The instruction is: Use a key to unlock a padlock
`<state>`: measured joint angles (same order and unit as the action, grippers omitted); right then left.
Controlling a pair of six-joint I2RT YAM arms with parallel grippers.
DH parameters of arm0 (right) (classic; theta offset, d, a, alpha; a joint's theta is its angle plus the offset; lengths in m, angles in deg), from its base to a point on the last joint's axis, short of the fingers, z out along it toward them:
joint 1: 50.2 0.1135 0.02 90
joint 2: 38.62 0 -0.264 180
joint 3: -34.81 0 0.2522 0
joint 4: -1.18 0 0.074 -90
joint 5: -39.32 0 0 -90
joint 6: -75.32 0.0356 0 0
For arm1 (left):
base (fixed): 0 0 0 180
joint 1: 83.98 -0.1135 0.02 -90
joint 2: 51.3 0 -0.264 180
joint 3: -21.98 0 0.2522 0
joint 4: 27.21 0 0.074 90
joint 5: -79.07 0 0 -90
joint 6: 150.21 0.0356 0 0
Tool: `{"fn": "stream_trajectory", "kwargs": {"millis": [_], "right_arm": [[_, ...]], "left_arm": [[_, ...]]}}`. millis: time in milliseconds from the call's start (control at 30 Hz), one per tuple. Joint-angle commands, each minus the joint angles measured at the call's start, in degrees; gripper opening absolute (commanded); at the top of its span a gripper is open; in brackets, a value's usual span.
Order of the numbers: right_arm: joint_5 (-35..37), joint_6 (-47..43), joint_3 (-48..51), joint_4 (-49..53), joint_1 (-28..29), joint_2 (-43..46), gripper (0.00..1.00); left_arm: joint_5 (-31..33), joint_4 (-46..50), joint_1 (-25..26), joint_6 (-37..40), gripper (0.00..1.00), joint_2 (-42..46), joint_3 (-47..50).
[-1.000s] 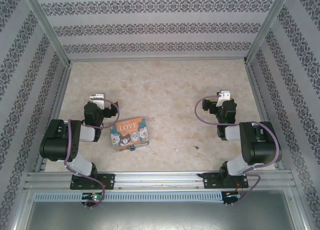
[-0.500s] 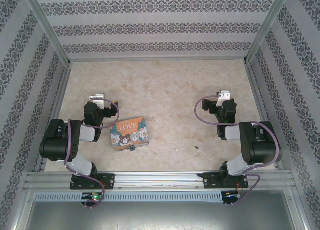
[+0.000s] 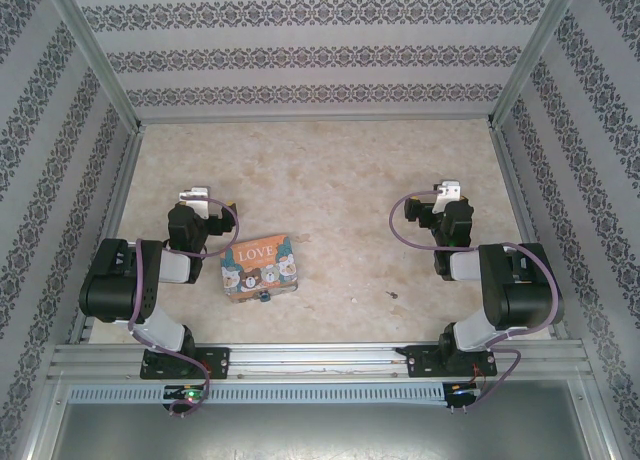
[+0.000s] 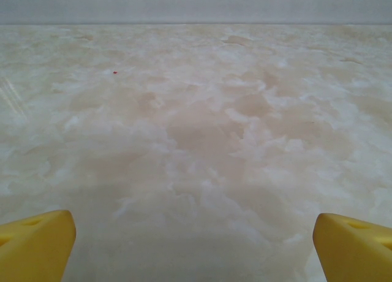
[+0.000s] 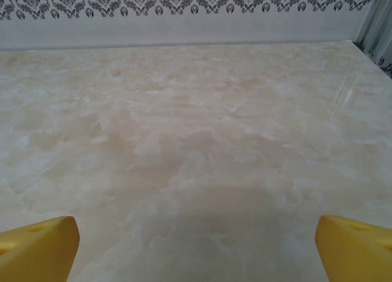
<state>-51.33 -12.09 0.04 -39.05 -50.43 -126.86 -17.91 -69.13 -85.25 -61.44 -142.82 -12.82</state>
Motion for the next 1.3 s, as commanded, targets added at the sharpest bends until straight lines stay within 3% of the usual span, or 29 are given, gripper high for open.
{"fn": "stream_trajectory", "kwargs": {"millis": [0,300,467,633,800,933,1033,1267], "right_arm": [[0.4,-0.3,-0.6,-0.2,0.2,0.4,0.98],[-1.2,-0.6,-0.8,1.3,0.1,2.2,0.98],[0.0,-0.2,-0.9,8.0,0.2,9.3,0.98],[0.0,5.7,-4.3,25.5,0.1,19.7,0.98],[-11.1,11.7,-8.9,40.6,0.2,27.9,0.99],[-23.0,19.6,-13.0,50.4,0.2,30.6,0.98],[-33.5,25.3,-13.2,51.4,1.2,30.1,0.98],[-40.9,24.9,-14.8,57.4,14.9,23.7,0.98]], "left_arm": [[1.2,0.1,-0.8,0.2,0.99,0.1,-0.6],[1.4,-2.5,-0.8,0.2,0.99,2.4,1.6],[2.8,6.9,-0.8,-0.1,0.99,10.7,0.2],[6.1,22.6,-0.8,-5.7,0.99,24.1,-2.8],[8.7,41.5,-1.3,-20.2,0.99,35.3,-6.8],[2.5,55.4,-1.7,-31.3,0.99,41.9,-9.0],[0.2,65.4,-1.7,-37.7,0.99,45.8,-9.1],[-8.6,83.8,-1.6,-48.0,1.0,52.6,-7.0]]}}
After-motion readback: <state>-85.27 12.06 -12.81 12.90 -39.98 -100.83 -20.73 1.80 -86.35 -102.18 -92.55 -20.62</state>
